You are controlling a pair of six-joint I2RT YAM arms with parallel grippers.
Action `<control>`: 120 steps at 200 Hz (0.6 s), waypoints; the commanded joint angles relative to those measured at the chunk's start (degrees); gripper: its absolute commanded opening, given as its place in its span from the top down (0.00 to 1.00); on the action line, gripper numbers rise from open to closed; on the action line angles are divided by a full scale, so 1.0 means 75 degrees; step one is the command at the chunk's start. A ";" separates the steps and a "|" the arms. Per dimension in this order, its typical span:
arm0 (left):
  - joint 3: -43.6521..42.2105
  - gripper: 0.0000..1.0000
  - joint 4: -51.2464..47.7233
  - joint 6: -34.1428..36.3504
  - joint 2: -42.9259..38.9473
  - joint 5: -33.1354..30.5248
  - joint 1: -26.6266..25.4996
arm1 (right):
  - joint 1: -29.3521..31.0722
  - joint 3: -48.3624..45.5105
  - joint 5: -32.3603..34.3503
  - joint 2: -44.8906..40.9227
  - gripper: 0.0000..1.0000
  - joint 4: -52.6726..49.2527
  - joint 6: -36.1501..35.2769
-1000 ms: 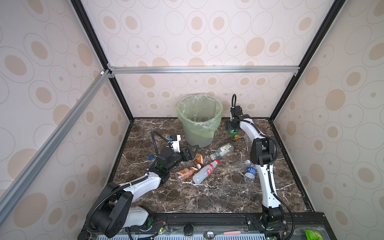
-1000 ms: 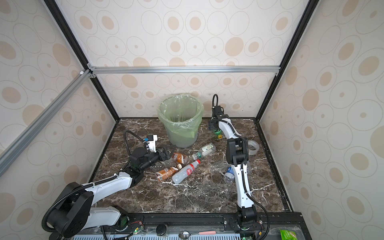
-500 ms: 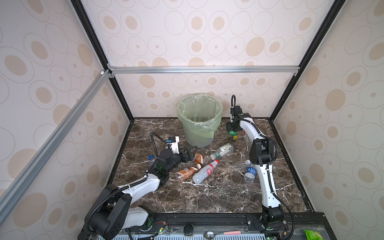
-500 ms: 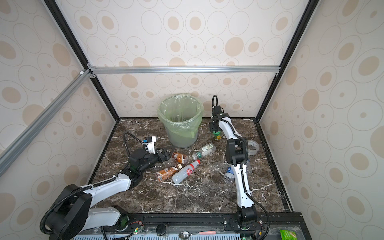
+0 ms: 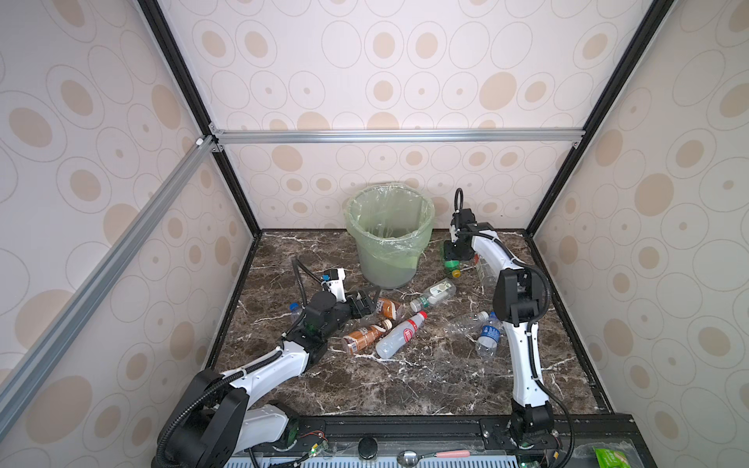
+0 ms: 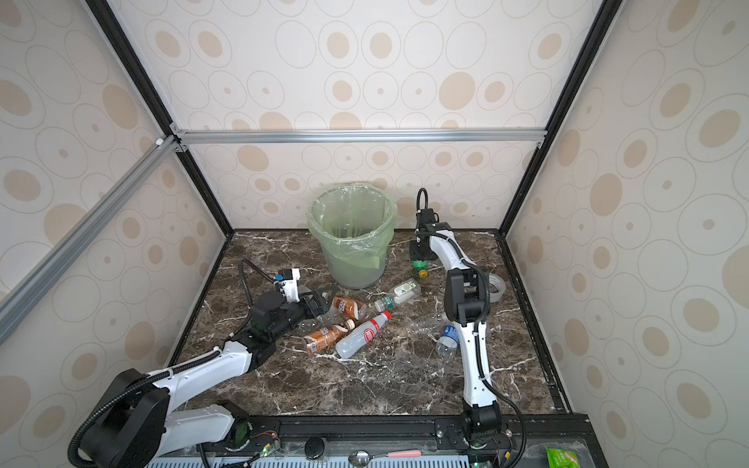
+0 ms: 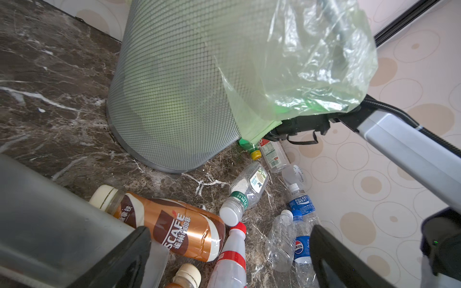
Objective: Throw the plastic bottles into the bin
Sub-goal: 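Lift the green bottle with the right gripper and carry it over the wastebasket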
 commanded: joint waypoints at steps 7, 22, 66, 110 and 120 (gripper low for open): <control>0.0093 0.01 -0.0579 -0.0107 -0.0311 -0.0367 -0.0066 | -0.0019 -0.1452 -0.0488 -0.1624 0.64 0.0943 0.0476; 0.0248 0.01 -0.0869 0.0013 -0.0458 -0.0479 -0.0076 | -0.0009 -0.2130 -0.0639 -0.2366 0.64 0.1303 0.0560; 0.0825 0.01 -0.1492 0.0432 -0.1158 -0.0842 -0.0101 | 0.0065 -0.2942 -0.0783 -0.4459 0.63 0.1848 0.0914; 0.1574 0.01 -0.2121 0.0926 -0.1612 -0.1431 -0.0117 | 0.0657 -0.3178 -0.0414 -0.6323 0.63 0.3116 0.0931; 0.1729 0.01 -0.2357 0.1006 -0.1681 -0.1517 -0.0120 | 0.0805 -0.3568 -0.0193 -0.6872 0.62 0.3938 0.0911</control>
